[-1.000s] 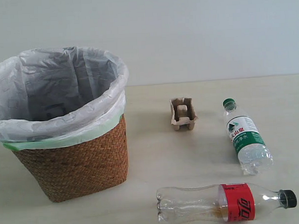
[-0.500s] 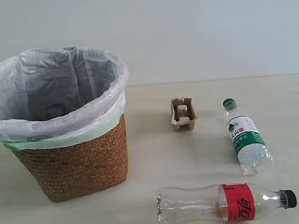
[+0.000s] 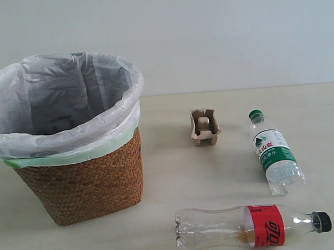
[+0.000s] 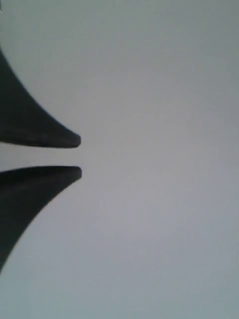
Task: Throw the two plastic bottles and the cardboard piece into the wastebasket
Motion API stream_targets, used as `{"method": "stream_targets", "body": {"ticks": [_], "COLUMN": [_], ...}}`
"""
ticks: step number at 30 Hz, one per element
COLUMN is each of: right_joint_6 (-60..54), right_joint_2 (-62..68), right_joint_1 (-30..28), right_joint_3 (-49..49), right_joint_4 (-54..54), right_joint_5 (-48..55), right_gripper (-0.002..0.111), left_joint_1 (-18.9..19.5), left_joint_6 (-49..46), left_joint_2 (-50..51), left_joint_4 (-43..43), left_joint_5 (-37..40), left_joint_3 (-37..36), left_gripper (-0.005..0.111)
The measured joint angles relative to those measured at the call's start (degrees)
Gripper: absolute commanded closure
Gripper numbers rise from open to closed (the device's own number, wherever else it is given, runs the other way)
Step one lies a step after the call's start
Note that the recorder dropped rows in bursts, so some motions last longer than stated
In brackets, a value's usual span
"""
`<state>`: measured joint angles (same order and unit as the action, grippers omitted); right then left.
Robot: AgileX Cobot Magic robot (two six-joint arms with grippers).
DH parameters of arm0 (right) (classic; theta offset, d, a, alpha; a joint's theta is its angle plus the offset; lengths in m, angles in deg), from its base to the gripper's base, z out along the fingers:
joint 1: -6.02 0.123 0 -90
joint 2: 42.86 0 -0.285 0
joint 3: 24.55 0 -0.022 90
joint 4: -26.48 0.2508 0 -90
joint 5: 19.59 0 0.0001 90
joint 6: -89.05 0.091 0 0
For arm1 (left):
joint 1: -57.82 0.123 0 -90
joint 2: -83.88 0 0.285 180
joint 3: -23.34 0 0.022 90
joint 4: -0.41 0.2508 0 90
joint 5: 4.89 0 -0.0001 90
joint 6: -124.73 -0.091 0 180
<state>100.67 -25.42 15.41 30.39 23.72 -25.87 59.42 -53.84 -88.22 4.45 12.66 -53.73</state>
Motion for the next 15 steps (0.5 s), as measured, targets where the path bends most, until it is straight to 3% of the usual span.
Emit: {"method": "stream_targets", "body": {"ticks": [2,4,10,15], "right_joint_6": [0.00,0.00,2.40,2.76], "right_joint_2": [2.82,5.59,14.25,22.51], "right_joint_1": [0.00,0.00,0.00,0.00], "right_joint_3": [-3.40,-6.44,-14.75,-19.78], "right_joint_4": [0.12,0.12,1.72,2.07], "right_joint_5": [2.64,4.59,13.80,23.11], "right_gripper": [0.029,0.004,0.013,0.035], "left_joint_1": [0.00,0.00,0.00,0.00], "left_joint_6": [0.00,0.00,0.00,0.00], "left_joint_2": [0.00,0.00,0.00,0.00], "left_joint_4": [0.00,0.00,0.00,0.00], "left_joint_5": [0.00,0.00,0.00,0.00], "left_joint_3": [0.00,0.00,0.00,0.00], "left_gripper": [0.102,0.102,0.102,0.102]}}
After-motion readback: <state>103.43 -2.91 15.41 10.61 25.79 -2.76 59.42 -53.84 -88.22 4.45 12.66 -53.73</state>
